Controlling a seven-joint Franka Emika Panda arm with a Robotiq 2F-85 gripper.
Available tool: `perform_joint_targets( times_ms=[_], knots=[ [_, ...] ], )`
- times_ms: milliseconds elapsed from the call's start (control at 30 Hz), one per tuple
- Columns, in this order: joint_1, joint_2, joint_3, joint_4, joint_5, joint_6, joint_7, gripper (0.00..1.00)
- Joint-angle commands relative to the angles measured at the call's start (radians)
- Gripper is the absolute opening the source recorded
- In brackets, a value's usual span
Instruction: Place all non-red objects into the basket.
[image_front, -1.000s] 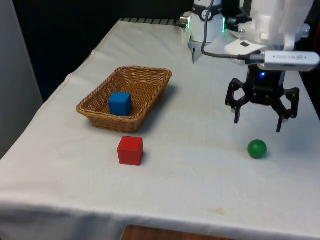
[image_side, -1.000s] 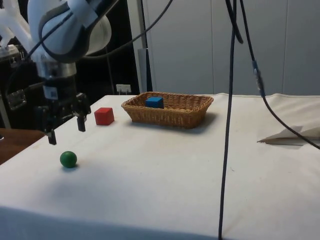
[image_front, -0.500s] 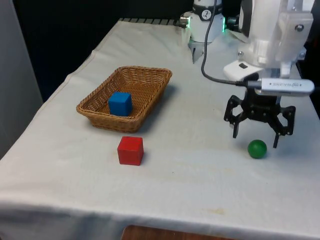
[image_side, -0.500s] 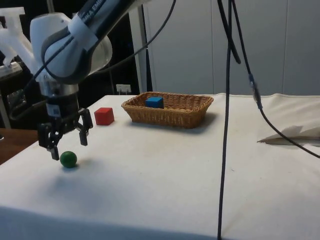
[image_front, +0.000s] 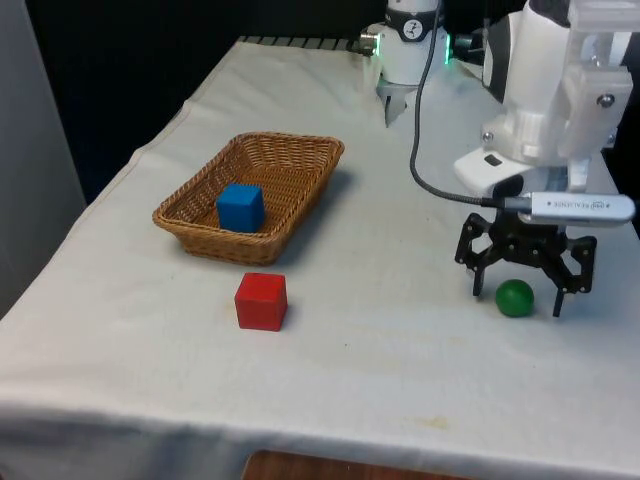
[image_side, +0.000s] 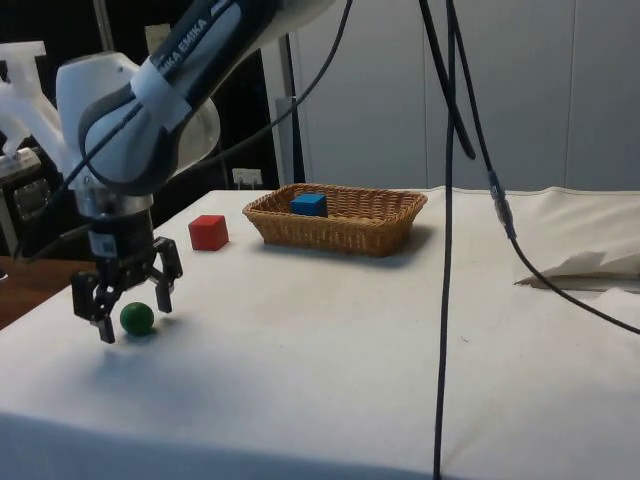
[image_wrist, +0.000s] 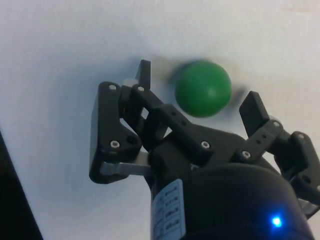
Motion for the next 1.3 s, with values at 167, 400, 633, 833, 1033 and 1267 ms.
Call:
perform_joint_targets(
  times_ms=[167, 400, 633, 833, 1033, 1267],
  knots=[
    [-0.003, 0.009, 0.003, 0.014, 0.004, -0.002, 0.001, 1.0],
    [-0.001, 0.009, 0.0, 0.014, 0.001, -0.003, 0.002, 0.48],
    [-0.001, 0.009, 0.0, 0.015, 0.0, -0.002, 0.002, 0.0],
    [-0.001, 0.001, -0.002, 0.01, -0.001, -0.007, 0.001, 0.0],
    [0.003, -0.05, -0.014, -0.024, -0.006, -0.031, -0.006, 0.0],
    [0.0, -0.109, -0.016, -0.079, -0.02, -0.045, -0.008, 0.0]
  ],
)
